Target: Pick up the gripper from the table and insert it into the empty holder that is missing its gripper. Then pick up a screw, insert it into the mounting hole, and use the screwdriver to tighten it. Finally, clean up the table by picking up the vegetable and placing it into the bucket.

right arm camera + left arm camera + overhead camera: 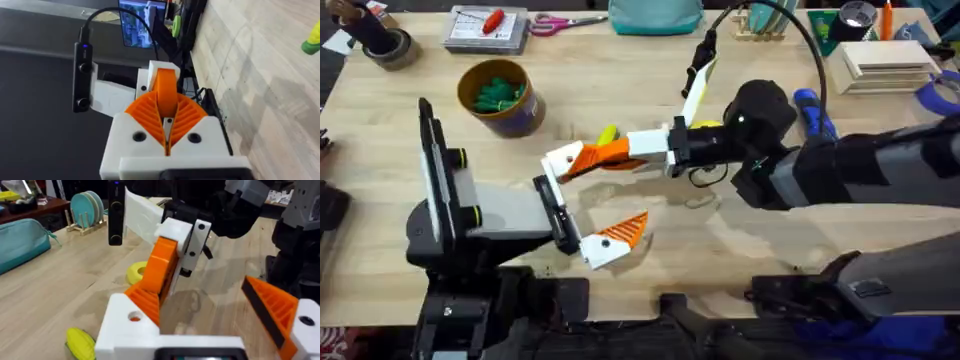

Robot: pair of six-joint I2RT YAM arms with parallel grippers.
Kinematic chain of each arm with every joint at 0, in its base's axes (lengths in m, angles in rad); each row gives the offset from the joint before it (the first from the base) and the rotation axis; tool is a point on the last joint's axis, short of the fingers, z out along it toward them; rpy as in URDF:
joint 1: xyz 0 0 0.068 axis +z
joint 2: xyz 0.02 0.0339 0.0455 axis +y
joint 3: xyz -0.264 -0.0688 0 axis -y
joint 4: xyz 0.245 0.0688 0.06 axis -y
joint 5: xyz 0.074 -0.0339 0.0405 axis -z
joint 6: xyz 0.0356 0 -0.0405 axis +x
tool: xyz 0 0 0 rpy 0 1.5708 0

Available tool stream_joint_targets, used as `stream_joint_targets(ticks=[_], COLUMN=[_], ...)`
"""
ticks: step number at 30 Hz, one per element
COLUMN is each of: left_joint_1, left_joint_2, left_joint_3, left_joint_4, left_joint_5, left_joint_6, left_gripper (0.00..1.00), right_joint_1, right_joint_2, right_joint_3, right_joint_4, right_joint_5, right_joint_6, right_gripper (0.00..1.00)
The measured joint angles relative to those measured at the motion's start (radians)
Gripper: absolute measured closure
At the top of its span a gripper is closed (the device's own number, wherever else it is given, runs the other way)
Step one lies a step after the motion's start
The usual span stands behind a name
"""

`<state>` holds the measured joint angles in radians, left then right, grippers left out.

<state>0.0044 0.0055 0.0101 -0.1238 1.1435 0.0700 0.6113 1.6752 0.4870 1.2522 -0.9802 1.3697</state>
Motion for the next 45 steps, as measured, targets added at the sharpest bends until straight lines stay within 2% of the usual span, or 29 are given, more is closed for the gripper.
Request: stream_joint_targets(ticks=[2,3,5,6,7,18,23,25,29,32,37,40,42,45], left_joint_1=[0.000,0.000,-0.002,-0.004,-0.004,-0.004,-0.004,-0.004,-0.004,-0.004,-0.004,-0.004,-0.004,-0.004], left_joint_2=[0.000,0.000,0.000,0.000,0.000,0.000,0.000,0.000,0.000,0.000,0.000,0.000,0.000,0.000], left_joint_3=[0.000,0.000,0.000,0.000,0.000,0.000,0.000,0.000,0.000,0.000,0.000,0.000,0.000,0.000], left_joint_4=[0.000,0.000,-0.002,-0.002,-0.002,-0.002,-0.002,-0.002,-0.003,-0.003,-0.003,-0.003,-0.003,-0.003], left_joint_5=[0.000,0.002,0.014,0.016,0.017,0.017,0.017,0.017,0.020,0.020,0.020,0.021,0.021,0.021], left_joint_6=[0.000,0.001,0.002,0.003,0.004,0.005,0.005,0.005,0.005,0.005,0.005,0.005,0.005,0.005], left_gripper=[0.015,0.015,0.015,0.015,0.015,0.015,0.015,0.015,0.016,0.015,0.015,0.015,0.015,0.015], right_joint_1=[0.000,0.001,0.004,0.008,0.008,-0.015,-0.099,-0.147,-0.254,-0.327,-0.443,-0.492,-0.506,-0.507], right_joint_2=[0.000,0.000,0.003,0.008,0.009,0.009,0.003,-0.028,-0.160,-0.253,-0.372,-0.407,-0.424,-0.448], right_joint_3=[0.000,0.000,0.000,0.000,0.000,0.000,0.000,0.001,0.042,0.119,0.345,0.496,0.591,0.689], right_joint_4=[0.000,-0.002,-0.011,-0.015,-0.013,-0.014,-0.027,-0.106,-0.517,-0.866,-1.470,-1.815,-2.015,-2.201], right_joint_5=[0.000,0.003,0.015,0.023,0.023,0.024,-0.001,-0.010,-0.021,-0.036,-0.048,0.005,0.085,0.228], right_joint_6=[0.003,0.007,0.008,0.010,0.010,0.019,0.011,-0.013,-0.139,-0.297,-0.636,-0.844,-0.968,-1.100], right_gripper=[0.948,0.825,0.530,0.076,0.026,0.005,0.005,0.005,0.005,0.006,0.005,0.004,0.005,0.004])
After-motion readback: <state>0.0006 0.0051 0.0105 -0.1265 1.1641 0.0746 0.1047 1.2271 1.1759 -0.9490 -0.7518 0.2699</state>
